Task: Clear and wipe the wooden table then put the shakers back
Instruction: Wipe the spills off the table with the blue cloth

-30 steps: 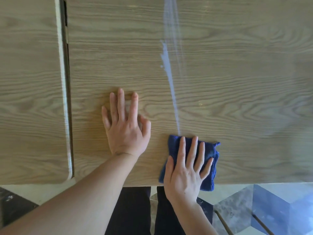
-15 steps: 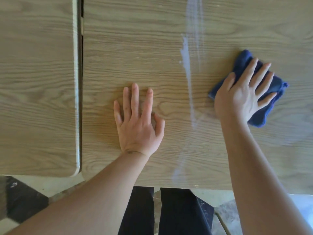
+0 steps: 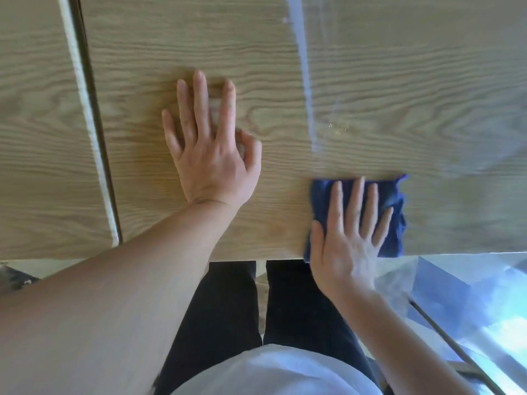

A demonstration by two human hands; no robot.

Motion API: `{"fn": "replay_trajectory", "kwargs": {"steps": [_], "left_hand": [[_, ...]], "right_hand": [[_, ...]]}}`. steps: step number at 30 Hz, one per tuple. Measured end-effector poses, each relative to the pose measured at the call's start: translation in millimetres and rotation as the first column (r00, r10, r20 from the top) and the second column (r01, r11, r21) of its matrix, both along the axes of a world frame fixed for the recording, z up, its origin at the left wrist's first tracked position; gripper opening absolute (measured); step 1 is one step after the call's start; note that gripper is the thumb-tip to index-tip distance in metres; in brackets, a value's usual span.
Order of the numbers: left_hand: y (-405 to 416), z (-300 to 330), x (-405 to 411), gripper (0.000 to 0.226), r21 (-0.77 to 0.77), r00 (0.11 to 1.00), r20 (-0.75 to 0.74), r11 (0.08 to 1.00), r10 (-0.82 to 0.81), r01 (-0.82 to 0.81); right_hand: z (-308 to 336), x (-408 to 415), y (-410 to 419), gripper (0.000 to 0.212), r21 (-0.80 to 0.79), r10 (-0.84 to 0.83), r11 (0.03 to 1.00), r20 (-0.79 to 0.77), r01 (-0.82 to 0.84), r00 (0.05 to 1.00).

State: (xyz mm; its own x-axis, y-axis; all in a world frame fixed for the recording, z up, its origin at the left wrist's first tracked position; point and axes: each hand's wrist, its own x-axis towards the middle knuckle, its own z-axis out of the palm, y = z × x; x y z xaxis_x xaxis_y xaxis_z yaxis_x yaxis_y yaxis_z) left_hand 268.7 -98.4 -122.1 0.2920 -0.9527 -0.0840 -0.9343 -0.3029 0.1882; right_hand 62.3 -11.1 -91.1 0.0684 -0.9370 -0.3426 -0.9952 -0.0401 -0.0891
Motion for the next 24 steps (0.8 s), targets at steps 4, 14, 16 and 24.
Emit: {"fn": "replay_trajectory", "kwargs": {"steps": [4, 14, 16, 24], "left_hand": [[0.2, -1.5, 0.5, 0.068, -0.041, 1.000, 0.026, 0.999, 0.013, -0.012], [1.2, -4.4, 0.8, 0.067, -0.047, 0.999, 0.033, 0.999, 0.007, -0.006], [1.5, -3.9, -0.5, 0.067, -0.039, 1.000, 0.026, 0.999, 0.007, -0.006], [0.9, -1.2, -1.4, 0.065, -0.022, 1.000, 0.030, 1.000, 0.007, -0.006]], "right_hand": [[-9.3, 58.8, 14.7, 0.061, -0.025, 0.322, 0.947, 0.110, -0.321, 0.940], [-6.8, -61.8, -69.3, 0.064, -0.082, -0.124, 0.989, -0.024, 0.121, 0.992], [-11.8, -40.4, -87.9, 0.065, -0.115, -0.342, 0.933, 0.003, 0.340, 0.940], [-14.8, 70.9, -121.7, 0.066, -0.183, -0.150, 0.971, 0.047, 0.156, 0.988]]}}
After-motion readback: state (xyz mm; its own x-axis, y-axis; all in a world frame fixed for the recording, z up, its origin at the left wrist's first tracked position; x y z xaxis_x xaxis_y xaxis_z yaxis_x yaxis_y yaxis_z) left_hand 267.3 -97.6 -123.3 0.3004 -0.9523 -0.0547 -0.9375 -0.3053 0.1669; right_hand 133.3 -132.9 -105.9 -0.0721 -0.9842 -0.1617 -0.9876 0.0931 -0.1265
